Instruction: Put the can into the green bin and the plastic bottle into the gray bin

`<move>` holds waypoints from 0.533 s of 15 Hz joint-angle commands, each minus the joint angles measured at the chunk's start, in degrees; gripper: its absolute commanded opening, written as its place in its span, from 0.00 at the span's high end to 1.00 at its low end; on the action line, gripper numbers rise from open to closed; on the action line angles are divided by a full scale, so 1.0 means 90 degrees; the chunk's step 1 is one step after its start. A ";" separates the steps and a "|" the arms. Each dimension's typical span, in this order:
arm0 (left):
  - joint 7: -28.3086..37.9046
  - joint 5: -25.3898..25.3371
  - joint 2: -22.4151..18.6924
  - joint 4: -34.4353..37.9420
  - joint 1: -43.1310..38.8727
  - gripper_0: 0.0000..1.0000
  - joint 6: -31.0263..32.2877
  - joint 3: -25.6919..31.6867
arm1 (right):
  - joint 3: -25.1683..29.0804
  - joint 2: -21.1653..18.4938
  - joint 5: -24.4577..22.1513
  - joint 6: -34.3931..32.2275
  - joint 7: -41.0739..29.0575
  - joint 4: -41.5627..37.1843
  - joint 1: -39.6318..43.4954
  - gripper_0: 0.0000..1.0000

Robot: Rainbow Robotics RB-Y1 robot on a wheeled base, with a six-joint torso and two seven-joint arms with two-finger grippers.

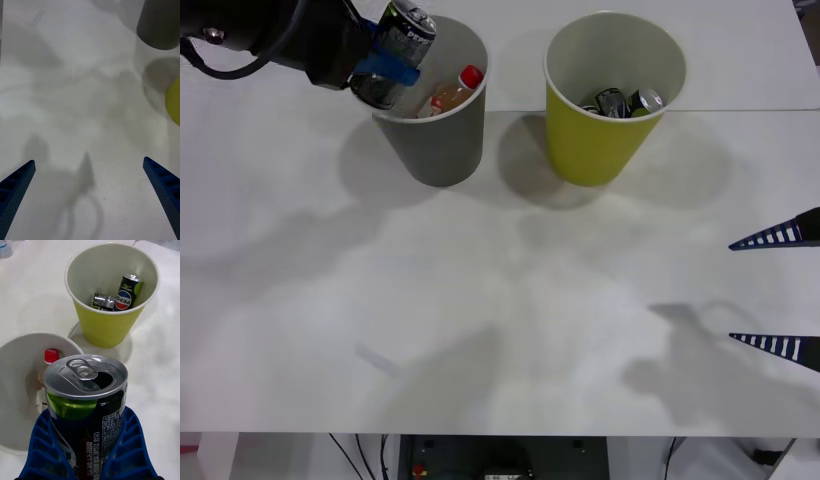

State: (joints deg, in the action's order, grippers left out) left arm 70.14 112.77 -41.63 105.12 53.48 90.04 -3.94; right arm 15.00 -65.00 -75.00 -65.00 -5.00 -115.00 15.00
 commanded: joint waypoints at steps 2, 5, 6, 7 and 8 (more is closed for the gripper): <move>0.0117 0.0155 0.0378 -0.1084 0.1128 1.00 -0.0004 -0.0617 | 0.0000 0.0000 0.0000 0.0000 0.0000 0.0000 0.0000 0.00; -0.0079 0.0605 0.0866 -0.2021 0.1870 1.00 -0.0004 -0.0968 | 0.0000 0.0000 0.0000 0.0000 0.0000 0.0000 0.0000 0.00; 0.0048 0.0771 0.1003 -0.2236 0.2114 1.00 -0.0004 -0.1242 | 0.0000 0.0000 0.0000 0.0000 0.0000 0.0000 0.0000 0.00; 0.0126 0.0819 0.1061 -0.2393 0.2309 1.00 -0.0004 -0.1457 | 0.0000 0.0000 0.0000 0.0000 0.0000 0.0000 0.0000 0.00; 0.0166 0.0849 0.1139 -0.2598 0.2544 1.00 -0.0004 -0.1691 | 0.0000 0.0000 0.0000 0.0000 0.0000 0.0000 0.0000 0.00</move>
State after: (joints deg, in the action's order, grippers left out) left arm 71.31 120.15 -31.88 83.03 74.90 90.03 -17.66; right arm 15.00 -65.00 -75.00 -65.00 -5.00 -115.00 15.00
